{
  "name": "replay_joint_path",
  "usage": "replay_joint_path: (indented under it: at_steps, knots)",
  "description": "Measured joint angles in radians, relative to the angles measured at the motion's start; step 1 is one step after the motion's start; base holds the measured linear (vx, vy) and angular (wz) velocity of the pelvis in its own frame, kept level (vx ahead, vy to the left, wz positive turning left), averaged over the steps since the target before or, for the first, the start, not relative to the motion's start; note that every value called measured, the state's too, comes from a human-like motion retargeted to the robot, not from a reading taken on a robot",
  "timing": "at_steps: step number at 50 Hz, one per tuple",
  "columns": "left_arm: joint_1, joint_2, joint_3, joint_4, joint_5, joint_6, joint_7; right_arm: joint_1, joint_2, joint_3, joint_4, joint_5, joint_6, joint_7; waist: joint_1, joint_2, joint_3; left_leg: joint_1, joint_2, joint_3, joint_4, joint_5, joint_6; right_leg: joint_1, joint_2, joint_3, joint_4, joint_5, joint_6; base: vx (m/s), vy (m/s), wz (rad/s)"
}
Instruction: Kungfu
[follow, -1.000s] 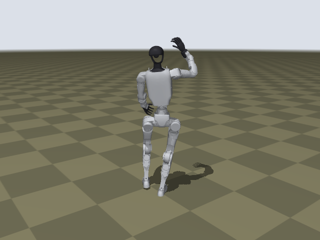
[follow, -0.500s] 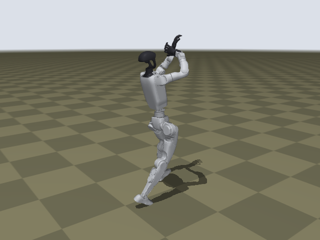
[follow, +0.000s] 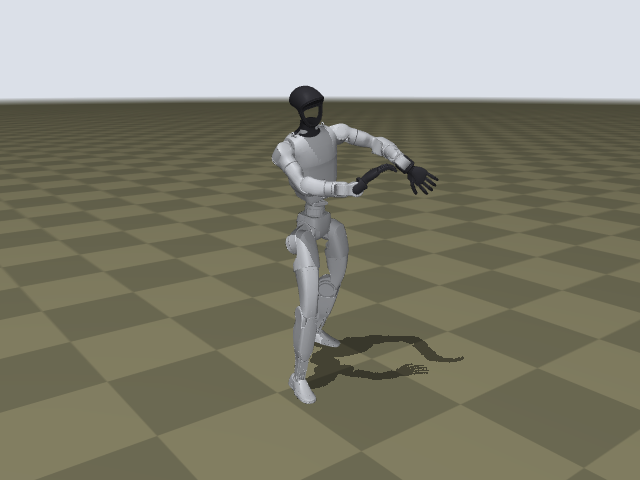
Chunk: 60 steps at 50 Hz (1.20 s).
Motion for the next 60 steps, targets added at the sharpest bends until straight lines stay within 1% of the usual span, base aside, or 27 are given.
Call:
replay_joint_path:
  at_steps: [3,5,7,10,13,15,18,20,23,25,28,30,33,36,39,40,42,45,47,50,52,53,55,56,57,60]
  knots:
    - [0.111,-0.035,-0.031,0.095,-0.012,-0.085,0.037,0.114,0.077,0.034,0.117,0.022,-0.091,-0.072,0.025,0.019,0.039,0.022,-0.052,-0.147,0.006,-0.001,0.000,-0.147,0.050,0.117,0.039,0.015,-0.013,-0.24,-0.09,-2.88]
    - [0.180,-0.071,-0.063,0.186,-0.044,-0.111,0.063,0.184,0.122,0.079,0.187,0.039,-0.123,-0.110,0.045,0.033,0.073,0.053,-0.087,-0.229,0.003,-0.018,0.000,-0.226,0.101,0.183,0.061,0.028,-0.018,-0.18,0.10,-3.22]
    - [0.252,-0.116,-0.100,0.290,-0.053,-0.146,0.078,0.252,0.147,0.130,0.230,0.064,-0.146,-0.131,0.045,0.053,0.109,0.086,-0.103,-0.310,-0.003,-0.059,0.000,-0.292,0.172,0.239,0.082,0.040,-0.019,-0.08,-0.04,-2.92]
    - [0.360,-0.196,-0.145,0.458,-0.049,-0.201,0.110,0.364,0.182,0.202,0.272,0.077,-0.181,-0.128,0.010,0.079,0.151,0.109,-0.138,-0.377,-0.011,-0.123,0.000,-0.385,0.235,0.283,0.101,0.052,-0.010,-0.02,-0.03,-2.26]
    - [0.452,-0.315,-0.148,0.690,-0.050,-0.224,0.149,0.446,0.205,0.280,0.320,0.082,-0.226,-0.092,-0.063,0.095,0.190,0.088,-0.162,-0.349,-0.018,-0.214,0.000,-0.482,0.284,0.335,0.117,0.076,0.019,-0.13,0.09,-1.37]
    - [0.476,-0.414,-0.165,0.863,-0.046,-0.220,0.182,0.484,0.211,0.302,0.360,0.081,-0.253,-0.056,-0.106,0.108,0.229,0.071,-0.144,-0.310,-0.029,-0.267,0.000,-0.521,0.304,0.344,0.107,0.084,0.034,-0.26,-0.08,-0.61]
    - [0.473,-0.527,-0.203,1.058,-0.015,-0.214,0.182,0.511,0.205,0.295,0.391,0.066,-0.304,-0.019,-0.124,0.120,0.281,0.062,-0.099,-0.269,-0.058,-0.342,0.000,-0.545,0.337,0.332,0.082,0.065,0.045,-0.29,-0.19,-0.24]
    - [0.473,-0.578,-0.207,1.136,0.001,-0.221,0.185,0.525,0.199,0.289,0.397,0.058,-0.330,0.005,-0.131,0.125,0.303,0.047,-0.093,-0.265,-0.073,-0.382,0.000,-0.552,0.330,0.335,0.067,0.050,0.065,-0.23,-0.05,0.27]
    - [0.465,-0.620,-0.198,1.211,-0.017,-0.235,0.203,0.511,0.182,0.297,0.381,0.065,-0.342,0.018,-0.137,0.128,0.321,0.009,-0.110,-0.287,-0.078,-0.413,0.000,-0.564,0.287,0.333,0.057,0.046,0.090,-0.21,0.03,0.71]
    - [0.458,-0.630,-0.192,1.229,-0.031,-0.241,0.208,0.507,0.171,0.300,0.372,0.074,-0.342,0.019,-0.136,0.127,0.321,-0.014,-0.130,-0.313,-0.082,-0.417,0.000,-0.567,0.252,0.333,0.054,0.029,0.110,-0.17,0.02,0.89]
    - [0.434,-0.631,-0.197,1.232,-0.036,-0.244,0.222,0.508,0.162,0.279,0.363,0.093,-0.340,0.027,-0.143,0.134,0.331,-0.043,-0.124,-0.342,-0.065,-0.428,0.000,-0.550,0.198,0.303,0.063,-0.006,0.124,-0.13,-0.01,1.10]
    - [0.421,-0.628,-0.203,1.226,-0.041,-0.245,0.226,0.503,0.156,0.265,0.358,0.104,-0.337,0.032,-0.154,0.136,0.333,-0.055,-0.112,-0.349,-0.061,-0.426,0.000,-0.533,0.163,0.276,0.074,0.005,0.108,-0.09,-0.04,1.25]
    - [0.397,-0.619,-0.206,1.204,-0.061,-0.249,0.228,0.492,0.146,0.245,0.352,0.123,-0.327,0.038,-0.163,0.130,0.333,-0.060,-0.104,-0.371,-0.059,-0.416,0.000,-0.501,0.122,0.244,0.090,0.047,0.065,-0.05,-0.01,1.11]
    - [0.362,-0.602,-0.202,1.160,-0.080,-0.231,0.254,0.473,0.132,0.220,0.346,0.138,-0.309,0.051,-0.168,0.118,0.328,-0.065,-0.100,-0.400,-0.054,-0.402,0.000,-0.459,0.082,0.217,0.103,0.056,0.055,-0.02,-0.04,1.16]
    - [0.325,-0.580,-0.189,1.100,-0.116,-0.182,0.319,0.446,0.117,0.183,0.347,0.155,-0.309,0.124,-0.171,0.097,0.318,-0.072,-0.093,-0.426,-0.046,-0.388,0.000,-0.407,0.040,0.195,0.108,0.056,0.061,-0.01,0.05,1.27]
    - [0.314,-0.571,-0.183,1.075,-0.131,-0.162,0.348,0.431,0.112,0.167,0.348,0.169,-0.317,0.166,-0.170,0.088,0.317,-0.076,-0.090,-0.435,-0.039,-0.386,0.000,-0.386,0.027,0.185,0.107,0.056,0.063,-0.02,-0.04,1.19]
    - [0.300,-0.553,-0.164,1.025,-0.157,-0.151,0.401,0.403,0.098,0.130,0.353,0.224,-0.330,0.277,-0.162,0.068,0.309,-0.083,-0.080,-0.455,-0.025,-0.381,0.000,-0.342,0.007,0.161,0.102,0.056,0.068,-0.01,-0.06,1.13]
    - [0.302,-0.523,-0.108,0.954,-0.156,-0.134,0.508,0.351,0.067,0.059,0.346,0.349,-0.308,0.448,-0.150,0.033,0.304,-0.111,-0.056,-0.482,0.023,-0.382,0.000,-0.260,-0.020,0.112,0.080,0.057,0.074,-0.02,-0.03,1.21]
    - [0.315,-0.509,-0.050,0.920,-0.179,-0.118,0.591,0.320,0.045,0.010,0.331,0.444,-0.284,0.498,-0.149,0.001,0.299,-0.154,-0.037,-0.477,0.081,-0.381,0.000,-0.204,-0.046,0.070,0.062,0.061,0.078,-0.04,0.08,1.39]
    - [0.333,-0.478,0.031,0.874,-0.286,-0.076,0.710,0.295,0.025,-0.075,0.315,0.599,-0.256,0.501,-0.141,-0.044,0.286,-0.235,0.004,-0.424,0.190,-0.366,0.000,-0.123,-0.082,-0.002,0.024,0.078,0.081,-0.04,-0.15,1.25]
    - [0.356,-0.467,0.095,0.845,-0.334,-0.048,0.754,0.293,0.020,-0.129,0.299,0.740,-0.251,0.487,-0.119,-0.062,0.276,-0.282,0.051,-0.372,0.276,-0.360,0.000,-0.067,-0.076,-0.054,-0.009,0.092,0.079,0.06,0.20,0.82]
    - [0.367,-0.460,0.123,0.829,-0.373,-0.056,0.756,0.294,0.017,-0.155,0.289,0.808,-0.246,0.483,-0.108,-0.064,0.275,-0.303,0.091,-0.342,0.324,-0.366,0.000,-0.036,-0.062,-0.083,-0.026,0.097,0.076,0.12,0.29,0.73]
    - [0.385,-0.451,0.174,0.803,-0.458,-0.081,0.750,0.293,0.002,-0.202,0.269,0.936,-0.233,0.467,-0.095,-0.074,0.265,-0.341,0.139,-0.273,0.403,-0.394,0.038,0.022,-0.059,-0.127,-0.065,0.118,0.080,0.14,0.30,0.86]
    - [0.387,-0.441,0.192,0.789,-0.509,-0.093,0.734,0.290,-0.010,-0.224,0.250,1.009,-0.221,0.468,-0.093,-0.078,0.262,-0.361,0.149,-0.270,0.437,-0.417,0.055,0.048,-0.058,-0.142,-0.084,0.131,0.084,0.14,0.51,0.96]
    - [0.390,-0.432,0.209,0.773,-0.558,-0.103,0.714,0.289,-0.023,-0.247,0.231,1.083,-0.208,0.473,-0.089,-0.082,0.259,-0.382,0.153,-0.281,0.470,-0.437,0.062,0.073,-0.056,-0.153,-0.105,0.145,0.087,0.15,0.54,0.90]
    - [0.403,-0.402,0.263,0.703,-0.696,-0.117,0.613,0.292,-0.067,-0.310,0.168,1.310,-0.149,0.525,-0.056,-0.103,0.251,-0.432,0.100,-0.383,0.560,-0.487,0.034,0.128,-0.040,-0.125,-0.166,0.189,0.089,0.17,0.54,0.60]
